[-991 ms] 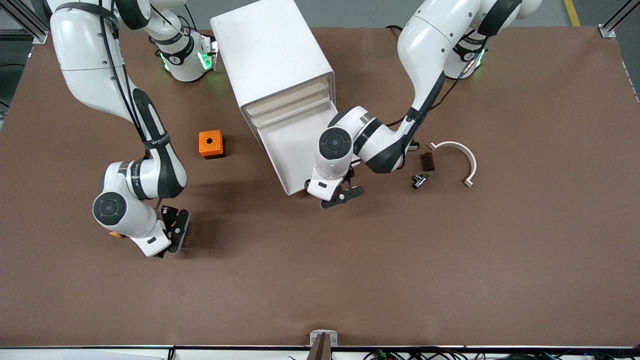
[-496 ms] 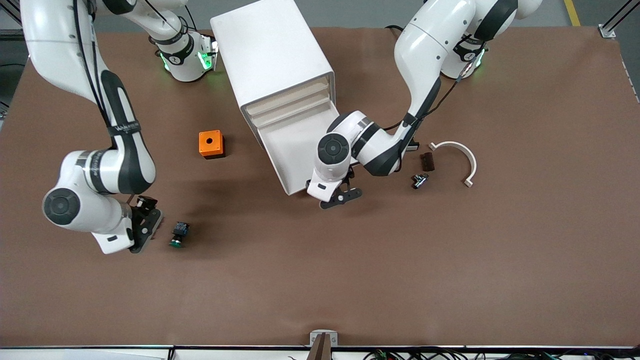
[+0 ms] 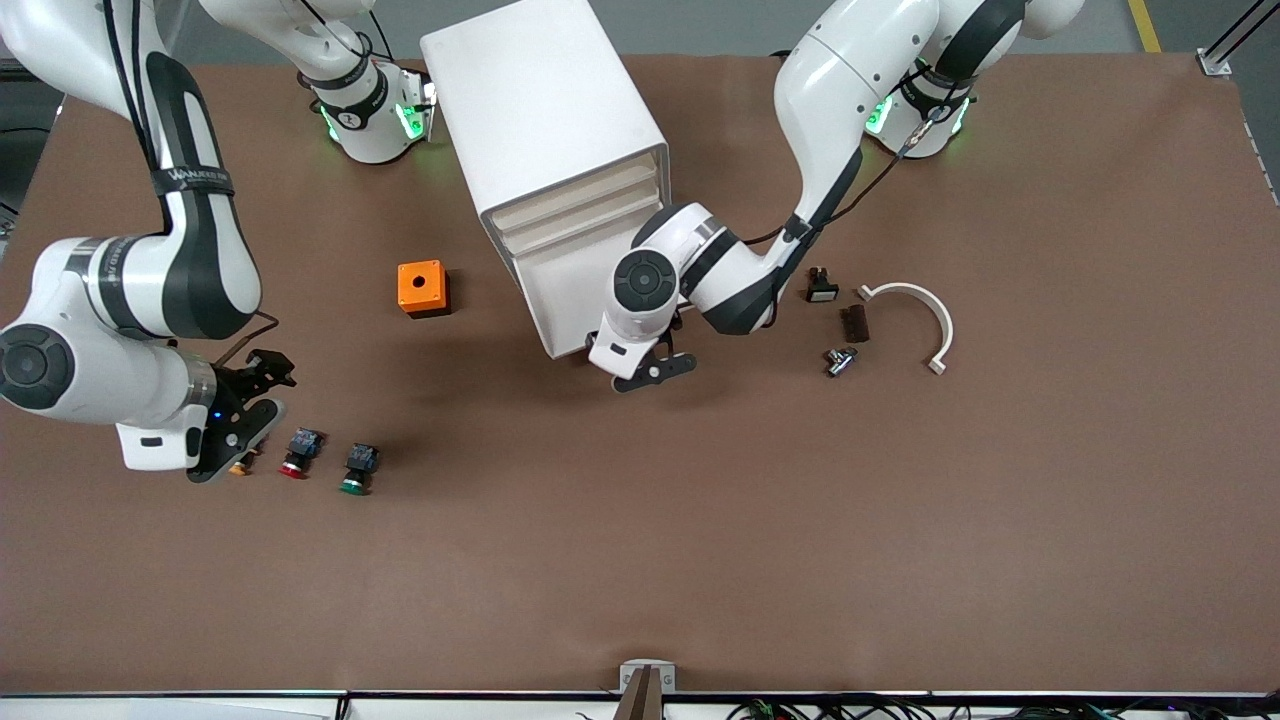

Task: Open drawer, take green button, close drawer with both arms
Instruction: 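Open the right gripper and withdraw while the left gripper releases the drawer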

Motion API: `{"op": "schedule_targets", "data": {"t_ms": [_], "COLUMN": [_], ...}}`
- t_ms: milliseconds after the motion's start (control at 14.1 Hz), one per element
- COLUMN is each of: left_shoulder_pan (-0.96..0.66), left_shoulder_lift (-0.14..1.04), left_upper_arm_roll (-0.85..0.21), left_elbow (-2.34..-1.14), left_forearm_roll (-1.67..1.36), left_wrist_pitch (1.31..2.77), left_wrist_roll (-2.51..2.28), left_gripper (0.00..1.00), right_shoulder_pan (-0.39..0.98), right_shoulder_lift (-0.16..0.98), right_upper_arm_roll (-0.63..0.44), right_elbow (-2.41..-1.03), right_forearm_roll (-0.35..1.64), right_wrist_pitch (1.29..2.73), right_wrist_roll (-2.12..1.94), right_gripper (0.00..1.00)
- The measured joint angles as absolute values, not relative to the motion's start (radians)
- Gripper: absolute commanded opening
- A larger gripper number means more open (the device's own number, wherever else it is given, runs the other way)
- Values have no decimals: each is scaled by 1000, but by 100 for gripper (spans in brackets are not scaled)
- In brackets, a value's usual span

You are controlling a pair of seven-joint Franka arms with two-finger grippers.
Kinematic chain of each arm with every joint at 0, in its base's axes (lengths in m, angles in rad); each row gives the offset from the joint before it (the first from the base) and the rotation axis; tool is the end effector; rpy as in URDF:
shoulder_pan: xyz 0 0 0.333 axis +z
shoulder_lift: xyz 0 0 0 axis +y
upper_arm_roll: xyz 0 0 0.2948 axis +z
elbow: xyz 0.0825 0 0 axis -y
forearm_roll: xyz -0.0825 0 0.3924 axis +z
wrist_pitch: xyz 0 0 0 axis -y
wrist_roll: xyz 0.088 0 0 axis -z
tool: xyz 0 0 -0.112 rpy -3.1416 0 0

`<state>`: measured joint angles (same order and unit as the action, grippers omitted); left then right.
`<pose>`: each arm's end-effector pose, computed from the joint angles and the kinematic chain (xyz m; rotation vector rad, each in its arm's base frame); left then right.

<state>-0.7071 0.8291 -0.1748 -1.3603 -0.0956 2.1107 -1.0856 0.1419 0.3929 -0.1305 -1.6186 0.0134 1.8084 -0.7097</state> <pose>0.4724 -0.5448 0.1998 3.0283 0.4691 -0.3282 0.6425 0.0160 0.3554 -2.8943 -1.0919 0.3115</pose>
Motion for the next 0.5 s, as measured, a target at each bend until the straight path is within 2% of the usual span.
{"op": "schedule_targets", "data": {"t_ms": [283, 496], "left_shoulder_pan": [-766, -811], "left_shoulder_lift": [829, 829], "left_upper_arm_roll": [-180, -180], "left_elbow": [-1361, -1361], "left_forearm_roll": [-145, -182], "left_wrist_pitch": [2107, 2106], "left_wrist_roll": [-1086, -1092], "left_gripper": [100, 100], "right_shoulder_pan": [156, 158], "right_shoulder_lift": [343, 313], "right_upper_arm_roll": [-123, -124], "right_elbow": [-1605, -1546], "right_forearm_roll": [13, 13], "right_wrist_pitch": [1689, 1557], "right_wrist_roll": [-515, -444], "right_gripper": [100, 100]}}
